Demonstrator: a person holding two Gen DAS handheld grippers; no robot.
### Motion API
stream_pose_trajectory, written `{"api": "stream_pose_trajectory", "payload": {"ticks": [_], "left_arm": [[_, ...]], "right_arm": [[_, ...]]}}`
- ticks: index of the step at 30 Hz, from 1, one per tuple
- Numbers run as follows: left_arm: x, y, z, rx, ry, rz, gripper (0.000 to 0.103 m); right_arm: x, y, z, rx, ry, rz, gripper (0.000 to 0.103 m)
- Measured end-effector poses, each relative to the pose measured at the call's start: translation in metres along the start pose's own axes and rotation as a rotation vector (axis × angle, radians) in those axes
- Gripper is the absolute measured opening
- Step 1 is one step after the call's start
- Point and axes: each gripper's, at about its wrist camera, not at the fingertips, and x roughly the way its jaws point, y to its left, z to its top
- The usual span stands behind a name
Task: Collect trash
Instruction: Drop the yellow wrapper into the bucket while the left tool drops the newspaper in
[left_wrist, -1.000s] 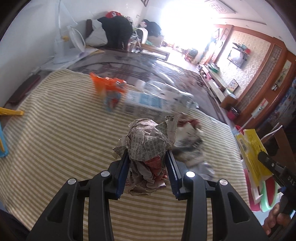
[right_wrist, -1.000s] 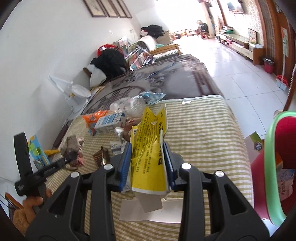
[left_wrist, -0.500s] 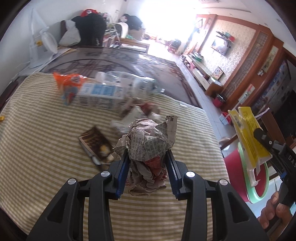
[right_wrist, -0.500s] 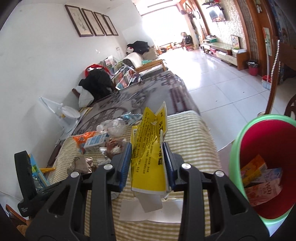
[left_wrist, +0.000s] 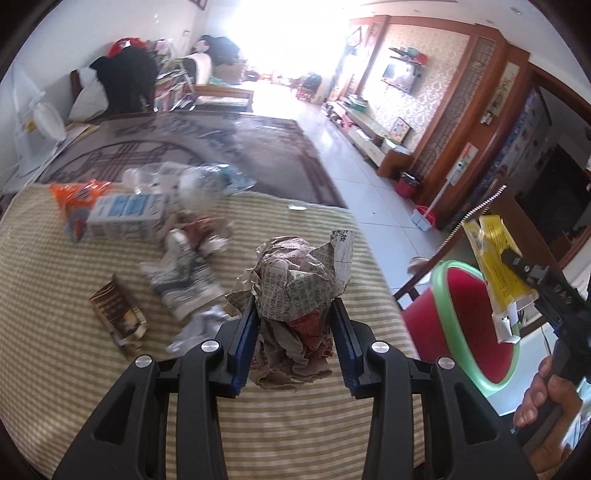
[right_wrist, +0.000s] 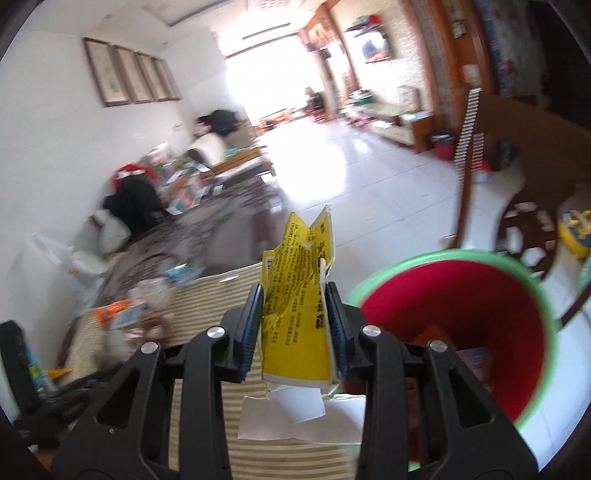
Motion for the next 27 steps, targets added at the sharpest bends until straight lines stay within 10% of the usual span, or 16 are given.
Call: {"api": "stream_pose_trajectory", "payload": {"ticks": [20,24,27], "left_arm": [[0.017,-0.096,-0.004,0.128,0.061,-0.141,0.036],[0.025,-0.108,-0.007,0.138,0.088,-0.188,0.036],[0.031,-0.125,-0.011,0.160,0.110,-0.250,0.036]], "right_arm": [[0.009,-0.076,-0.016,0.094,0.065,-0.199,0.034],[0.002,-0.082,-0.013,0.125,0.019,-0.258,0.081],[-0.013,-0.092,-0.011,0.190,-0.055,-0.299,0.088]]}}
